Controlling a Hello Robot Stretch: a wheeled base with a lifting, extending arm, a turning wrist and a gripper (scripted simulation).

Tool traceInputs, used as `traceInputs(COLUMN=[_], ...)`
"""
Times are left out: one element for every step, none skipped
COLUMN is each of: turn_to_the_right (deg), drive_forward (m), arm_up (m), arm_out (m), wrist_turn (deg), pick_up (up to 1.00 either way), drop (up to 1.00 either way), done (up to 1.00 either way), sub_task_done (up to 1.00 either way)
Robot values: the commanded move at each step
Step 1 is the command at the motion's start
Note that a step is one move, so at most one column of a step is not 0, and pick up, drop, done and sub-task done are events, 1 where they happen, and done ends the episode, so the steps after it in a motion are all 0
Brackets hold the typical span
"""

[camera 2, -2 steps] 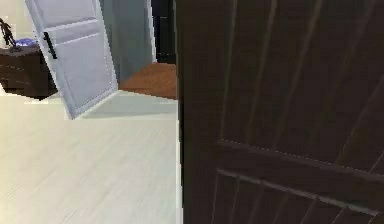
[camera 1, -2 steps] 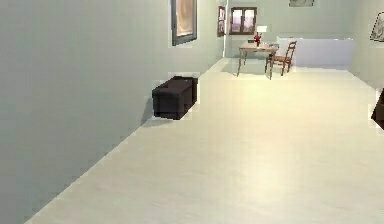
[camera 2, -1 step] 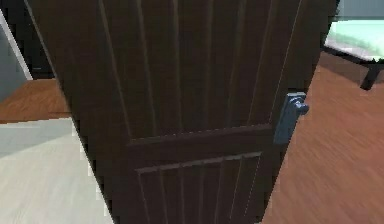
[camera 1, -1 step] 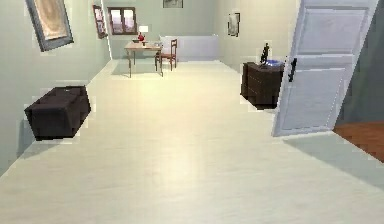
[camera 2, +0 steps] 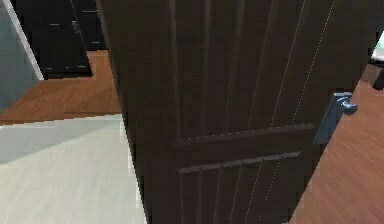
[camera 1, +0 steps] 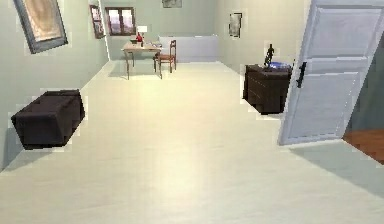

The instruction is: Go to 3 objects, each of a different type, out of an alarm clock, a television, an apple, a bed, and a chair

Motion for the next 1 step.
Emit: traceInputs(turn_to_the_right=[27.0], drive_forward=[0.00], arm_up=[0.00], arm_out=[0.00], wrist_turn=[0.0], pick_up=[0.00], drop=[0.00], done=[0.00], sub_task_done=[0.00])
